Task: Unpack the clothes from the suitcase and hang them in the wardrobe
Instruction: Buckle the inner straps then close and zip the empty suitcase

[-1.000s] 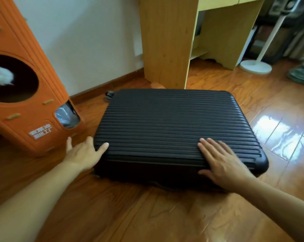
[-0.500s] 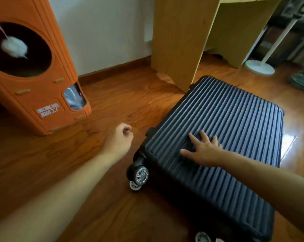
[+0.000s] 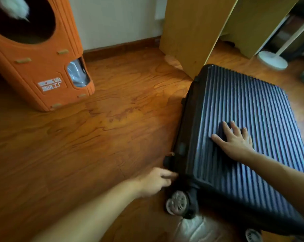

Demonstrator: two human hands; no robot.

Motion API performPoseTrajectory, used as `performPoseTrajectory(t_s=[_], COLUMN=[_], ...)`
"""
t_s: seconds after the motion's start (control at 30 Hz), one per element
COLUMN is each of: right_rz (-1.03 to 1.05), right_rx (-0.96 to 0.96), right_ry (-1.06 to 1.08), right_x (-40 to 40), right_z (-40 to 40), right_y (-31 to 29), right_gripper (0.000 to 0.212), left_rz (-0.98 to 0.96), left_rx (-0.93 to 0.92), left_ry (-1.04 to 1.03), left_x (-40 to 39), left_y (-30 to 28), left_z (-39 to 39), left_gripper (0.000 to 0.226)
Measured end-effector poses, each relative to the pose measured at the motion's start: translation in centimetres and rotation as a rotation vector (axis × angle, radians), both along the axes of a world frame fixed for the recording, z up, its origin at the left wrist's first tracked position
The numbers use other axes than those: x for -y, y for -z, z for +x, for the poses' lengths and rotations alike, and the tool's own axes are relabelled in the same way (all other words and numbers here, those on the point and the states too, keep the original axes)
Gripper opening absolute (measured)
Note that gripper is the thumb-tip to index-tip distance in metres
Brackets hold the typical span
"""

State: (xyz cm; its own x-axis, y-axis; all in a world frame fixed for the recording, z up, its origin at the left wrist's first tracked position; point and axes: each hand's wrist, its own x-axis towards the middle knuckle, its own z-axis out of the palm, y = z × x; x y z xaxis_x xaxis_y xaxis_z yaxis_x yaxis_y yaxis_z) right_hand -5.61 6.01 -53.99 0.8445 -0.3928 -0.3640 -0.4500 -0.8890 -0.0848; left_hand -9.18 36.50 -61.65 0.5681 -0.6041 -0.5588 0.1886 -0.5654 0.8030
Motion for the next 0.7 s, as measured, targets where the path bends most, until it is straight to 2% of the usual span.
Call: performPoseTrajectory(t_s=[0.07,0.13,0.27,0.3,0.37,0.47,0.57,0.63,0.7], right_rz=[-0.025,-0.029,-0.071,-0.079,-0.087,-0.101,-0.109,-0.108,-0.104], right_rx=[0.051,0.064,0.079,0.090,0.100,0.101,0.105,0.101,0.096], right_ry=[0.052,0.041,0.008,0.002,-0.003,-0.013,-0.026,-0.026,-0.027], right_x=[-0.3,0.1,0.9,0.9,1.0,1.0,0.7,0.6,0.6], right_z=[-0.8,-1.4,-1.8,-1.9,-1.8,-1.8,-1.7,-1.7,-1.8], right_y=[0.5,1.2,2.5,2.7,2.9,3.2,3.0,2.8,2.7], right_gripper=[0.082,0.083,0.080,0.080,0.079,0.078,0.078,0.078,0.079], left_rz=[0.106,0.191,0.097,0.050,0.009,0.072,0.193,0.305,0.288], left_rx=[0.023,0.053,0.126,0.119,0.233,0.420,0.574,0.620,0.595], left_ry=[0.015,-0.101,-0.125,-0.136,-0.120,-0.127,0.088,0.253,0.330], left_x=[0.0,0.1,2.9,4.1,6.0,6.8,6.2,5.8,5.7], left_y=[2.0,4.4,7.3,7.9,8.7,9.0,8.1,6.6,5.1], left_z=[0.0,1.5,3.1,3.2,3.8,5.7,7.5,8.6,9.3], left_gripper=[0.053,0.060,0.070,0.067,0.053,0.021,0.006,0.012,0.015])
